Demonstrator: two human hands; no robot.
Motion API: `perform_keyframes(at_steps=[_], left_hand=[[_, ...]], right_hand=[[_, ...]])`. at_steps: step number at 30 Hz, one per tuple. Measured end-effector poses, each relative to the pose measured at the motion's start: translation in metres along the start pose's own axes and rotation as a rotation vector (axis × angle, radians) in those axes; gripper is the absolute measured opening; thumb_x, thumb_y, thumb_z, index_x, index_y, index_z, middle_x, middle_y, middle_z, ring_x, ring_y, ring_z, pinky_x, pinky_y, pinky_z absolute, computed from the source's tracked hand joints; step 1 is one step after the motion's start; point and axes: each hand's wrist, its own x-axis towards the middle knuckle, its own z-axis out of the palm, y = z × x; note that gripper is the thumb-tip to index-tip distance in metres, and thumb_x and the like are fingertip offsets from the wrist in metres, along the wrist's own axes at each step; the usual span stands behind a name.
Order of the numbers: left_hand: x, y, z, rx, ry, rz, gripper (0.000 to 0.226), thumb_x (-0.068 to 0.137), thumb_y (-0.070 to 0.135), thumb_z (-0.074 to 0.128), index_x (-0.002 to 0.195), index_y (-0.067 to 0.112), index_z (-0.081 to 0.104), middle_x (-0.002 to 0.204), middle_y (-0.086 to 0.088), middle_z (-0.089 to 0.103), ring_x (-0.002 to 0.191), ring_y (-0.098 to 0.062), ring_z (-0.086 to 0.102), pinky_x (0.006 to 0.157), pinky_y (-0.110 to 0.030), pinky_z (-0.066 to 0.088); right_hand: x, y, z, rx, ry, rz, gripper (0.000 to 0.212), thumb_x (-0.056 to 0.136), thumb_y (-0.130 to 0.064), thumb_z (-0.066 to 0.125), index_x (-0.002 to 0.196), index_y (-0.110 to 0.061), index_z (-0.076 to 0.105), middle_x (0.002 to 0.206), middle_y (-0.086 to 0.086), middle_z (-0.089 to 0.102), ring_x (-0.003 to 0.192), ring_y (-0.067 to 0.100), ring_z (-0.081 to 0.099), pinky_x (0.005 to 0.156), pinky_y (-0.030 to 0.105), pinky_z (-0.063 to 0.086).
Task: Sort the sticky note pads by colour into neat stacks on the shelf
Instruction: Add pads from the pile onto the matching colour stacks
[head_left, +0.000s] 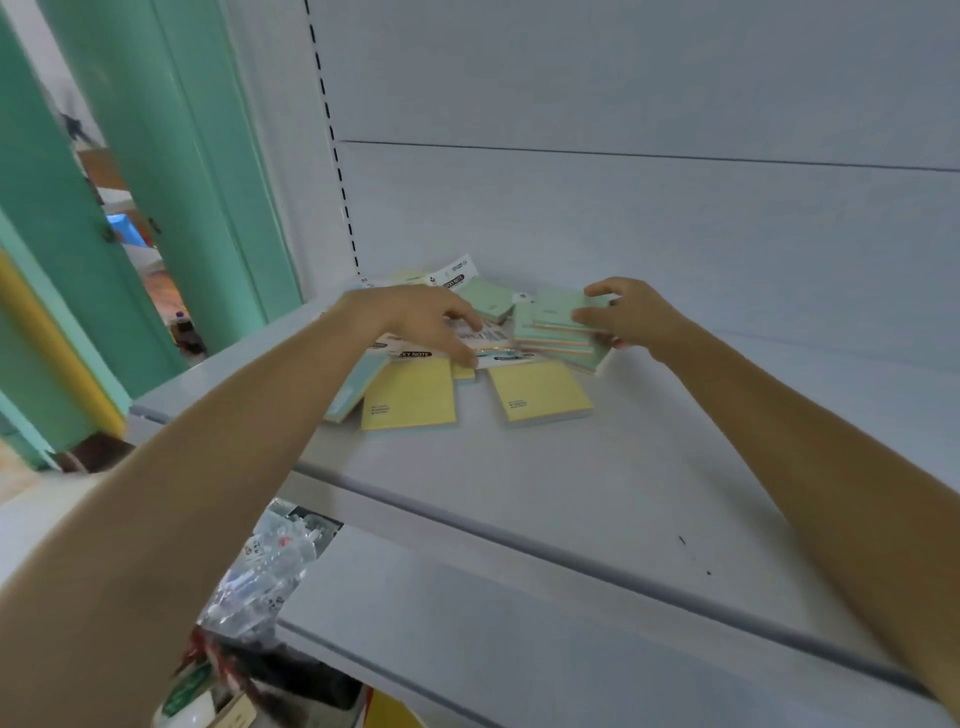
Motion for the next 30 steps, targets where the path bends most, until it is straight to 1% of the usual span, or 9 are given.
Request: perform_keyframes(at_steps=[7, 9, 13, 16, 19, 22, 24, 27, 30], left_hand=[[-0.004, 0.005, -0.017, 0.206, 0.082, 0.107, 0.039, 0.087, 0.040, 0.048, 0.119, 0.022, 0.059, 0.114, -0.001, 0.062, 0.112, -0.025, 0.054, 0.097, -0.038, 0.041], [-0.007, 0.001, -0.025, 0.152, 0.120, 0.160, 0.034, 0.088, 0.031, 0.049, 0.114, 0.015, 0.064, 0.094, 0.001, 0.061, 0.101, -0.028, 0.056, 0.086, -0.030, 0.041], [-0.011, -0.006, -0.043, 0.042, 0.270, 0.189, 0.026, 0.092, 0.022, 0.051, 0.114, 0.016, 0.062, 0.108, -0.001, 0.063, 0.096, -0.013, 0.054, 0.086, -0.023, 0.037], [-0.016, -0.007, -0.052, -0.166, 0.318, 0.212, 0.021, 0.091, 0.023, 0.055, 0.109, 0.016, 0.062, 0.087, 0.014, 0.062, 0.083, -0.006, 0.058, 0.088, -0.022, 0.038], [-0.007, -0.013, -0.045, -0.168, 0.298, 0.161, 0.022, 0.088, 0.025, 0.060, 0.108, 0.015, 0.063, 0.091, 0.006, 0.066, 0.074, 0.002, 0.056, 0.070, -0.020, 0.043], [0.010, -0.024, -0.025, 0.010, 0.297, 0.077, 0.028, 0.087, 0.032, 0.060, 0.112, 0.020, 0.061, 0.116, -0.002, 0.064, 0.102, -0.018, 0.059, 0.087, -0.031, 0.044], [0.015, -0.021, -0.013, 0.105, 0.336, 0.009, 0.043, 0.085, 0.049, 0.055, 0.120, 0.025, 0.056, 0.126, -0.001, 0.057, 0.120, -0.023, 0.048, 0.096, -0.038, 0.038], [0.019, -0.006, -0.002, 0.268, 0.331, -0.088, 0.066, 0.075, 0.070, 0.050, 0.125, 0.027, 0.053, 0.125, -0.004, 0.055, 0.121, -0.025, 0.042, 0.093, -0.037, 0.037], [0.020, 0.002, 0.003, 0.228, 0.216, -0.094, 0.068, 0.077, 0.067, 0.050, 0.131, 0.025, 0.049, 0.132, -0.003, 0.052, 0.120, -0.024, 0.047, 0.090, -0.034, 0.039]], right_hand=[[0.001, 0.006, 0.004, 0.065, 0.018, 0.012, 0.047, 0.081, -0.021, 0.068, 0.124, -0.009, 0.052, 0.108, 0.014, 0.052, 0.094, 0.025, 0.055, 0.098, 0.043, 0.047], [0.000, 0.006, 0.004, 0.089, 0.010, 0.023, 0.047, 0.081, -0.020, 0.068, 0.125, -0.009, 0.051, 0.108, 0.014, 0.052, 0.093, 0.026, 0.056, 0.100, 0.045, 0.047], [0.000, 0.006, 0.003, 0.098, 0.009, 0.026, 0.048, 0.081, -0.020, 0.068, 0.124, -0.011, 0.051, 0.123, 0.021, 0.055, 0.106, 0.033, 0.059, 0.101, 0.046, 0.046], [0.001, 0.006, 0.002, 0.122, -0.019, 0.020, 0.048, 0.081, -0.017, 0.067, 0.126, -0.011, 0.050, 0.126, 0.022, 0.054, 0.100, 0.029, 0.058, 0.100, 0.044, 0.046], [0.001, 0.006, 0.002, 0.124, -0.022, 0.025, 0.049, 0.081, -0.018, 0.068, 0.126, -0.011, 0.049, 0.126, 0.021, 0.054, 0.108, 0.033, 0.059, 0.101, 0.045, 0.046], [0.002, 0.005, 0.003, 0.101, -0.010, 0.008, 0.050, 0.082, -0.017, 0.066, 0.128, -0.012, 0.048, 0.127, 0.019, 0.053, 0.112, 0.033, 0.057, 0.101, 0.045, 0.045], [0.002, 0.005, 0.004, 0.075, 0.007, -0.023, 0.051, 0.082, -0.017, 0.066, 0.129, -0.013, 0.048, 0.130, 0.018, 0.050, 0.116, 0.031, 0.054, 0.103, 0.045, 0.044], [0.002, 0.005, 0.005, 0.063, 0.031, -0.059, 0.052, 0.082, -0.014, 0.066, 0.131, -0.013, 0.047, 0.134, 0.015, 0.046, 0.120, 0.029, 0.050, 0.104, 0.046, 0.042], [0.001, 0.004, 0.005, 0.068, 0.044, -0.075, 0.052, 0.082, -0.012, 0.065, 0.131, -0.014, 0.047, 0.135, 0.012, 0.045, 0.123, 0.026, 0.047, 0.104, 0.045, 0.042]])
